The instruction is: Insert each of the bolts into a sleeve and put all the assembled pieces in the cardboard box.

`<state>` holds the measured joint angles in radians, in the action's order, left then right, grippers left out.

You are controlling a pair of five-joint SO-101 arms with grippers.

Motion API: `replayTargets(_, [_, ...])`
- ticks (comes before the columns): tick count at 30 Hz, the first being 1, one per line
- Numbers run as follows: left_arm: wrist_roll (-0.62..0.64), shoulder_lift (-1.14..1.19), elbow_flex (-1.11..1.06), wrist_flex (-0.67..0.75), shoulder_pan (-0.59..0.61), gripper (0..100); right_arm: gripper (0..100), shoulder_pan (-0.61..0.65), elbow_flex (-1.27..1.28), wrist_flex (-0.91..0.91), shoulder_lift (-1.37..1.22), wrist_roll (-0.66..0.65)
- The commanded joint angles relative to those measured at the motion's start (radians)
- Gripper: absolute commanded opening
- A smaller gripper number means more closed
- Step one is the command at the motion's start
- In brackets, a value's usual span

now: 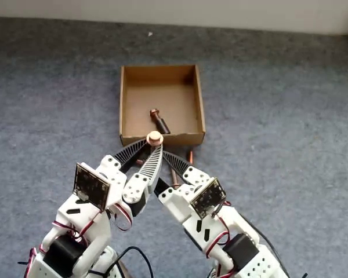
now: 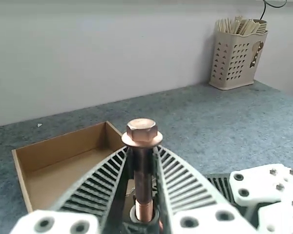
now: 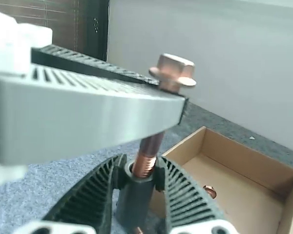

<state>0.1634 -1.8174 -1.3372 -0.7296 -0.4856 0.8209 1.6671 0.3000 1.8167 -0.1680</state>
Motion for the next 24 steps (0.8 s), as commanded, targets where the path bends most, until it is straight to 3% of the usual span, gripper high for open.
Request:
replayTargets(1, [-0.009, -0.007, 0.002, 0.005, 0.045, 13, 0.5, -0.016, 0.142, -0.031, 0.015, -0.008])
replayTargets(12, [-0.008, -0.007, 0.018, -0.055, 0.061, 17, 0.5, -0.056, 0.143, -0.031, 0.015, -0.003])
replayTargets(24, [-0.012, -0.007, 0.153, -0.249, 0.059, 21, 0.5, -0.111, 0.143, -0.027, 0.007, -0.002])
